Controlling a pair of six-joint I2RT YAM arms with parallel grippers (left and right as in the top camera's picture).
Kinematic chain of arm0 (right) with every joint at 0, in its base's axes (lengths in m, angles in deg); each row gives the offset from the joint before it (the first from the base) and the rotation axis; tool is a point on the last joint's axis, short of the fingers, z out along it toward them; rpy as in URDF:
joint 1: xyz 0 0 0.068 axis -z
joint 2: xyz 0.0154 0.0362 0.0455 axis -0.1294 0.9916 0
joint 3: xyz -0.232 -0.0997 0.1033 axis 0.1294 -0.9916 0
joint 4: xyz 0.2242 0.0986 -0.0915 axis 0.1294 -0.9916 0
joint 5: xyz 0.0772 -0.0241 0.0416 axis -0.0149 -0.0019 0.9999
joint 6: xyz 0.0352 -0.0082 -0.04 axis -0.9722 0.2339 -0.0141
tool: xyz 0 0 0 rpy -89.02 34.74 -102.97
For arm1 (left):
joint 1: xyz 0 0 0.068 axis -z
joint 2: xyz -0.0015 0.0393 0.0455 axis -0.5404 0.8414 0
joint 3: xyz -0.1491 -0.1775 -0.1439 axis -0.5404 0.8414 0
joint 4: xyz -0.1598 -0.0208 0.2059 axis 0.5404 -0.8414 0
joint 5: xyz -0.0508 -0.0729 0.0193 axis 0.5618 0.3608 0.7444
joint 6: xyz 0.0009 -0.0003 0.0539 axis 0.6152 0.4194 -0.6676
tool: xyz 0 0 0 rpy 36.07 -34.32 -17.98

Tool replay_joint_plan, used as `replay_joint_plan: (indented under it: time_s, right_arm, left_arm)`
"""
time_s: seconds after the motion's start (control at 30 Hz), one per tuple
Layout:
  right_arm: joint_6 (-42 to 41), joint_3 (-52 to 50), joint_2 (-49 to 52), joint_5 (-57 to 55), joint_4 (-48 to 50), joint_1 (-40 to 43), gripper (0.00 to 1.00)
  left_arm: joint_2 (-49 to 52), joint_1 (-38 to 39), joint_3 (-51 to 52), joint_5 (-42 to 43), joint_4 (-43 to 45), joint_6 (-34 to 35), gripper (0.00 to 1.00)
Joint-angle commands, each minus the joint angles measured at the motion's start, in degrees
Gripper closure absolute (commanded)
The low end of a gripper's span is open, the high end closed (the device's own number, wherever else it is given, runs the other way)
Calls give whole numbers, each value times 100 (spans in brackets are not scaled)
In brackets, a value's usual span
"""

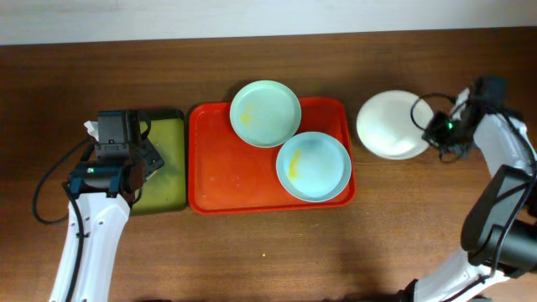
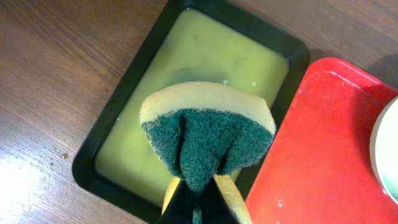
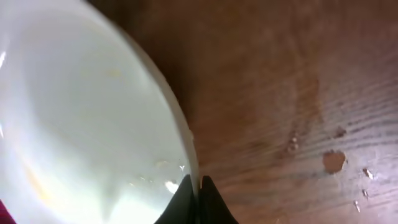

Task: Clean dirty plates on tray and stack at the side
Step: 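Place the white plate on the table right of the red tray, then move the right gripper to the top blue-green plate and grip its rim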

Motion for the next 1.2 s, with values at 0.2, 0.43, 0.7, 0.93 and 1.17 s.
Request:
replay_joint_plan:
  time_s: [0.2,0.43,0.7,0.93,1.17]
  right_arm:
    - [127,-160,-142,564,461,-68,1]
    - [205,1515,-964,1220,-1209,-251,1]
    - [-107,1589,-791,1049,-334,-2426,0]
    - [-1300,1589,1051,-343,1123,-3821,32]
    - [-1303,1589,1534,-654,1357,-4131,53]
  left_arm:
    - [0,-24,-15,-4,26,-13,100]
    - [7,-22,-15,-2,48,-13,100]
    - [341,-22,-15,85,46,-13,100]
    - [396,-22,-15,83,44,-15,100]
    - [396,-22,-15,83,50,-13,100]
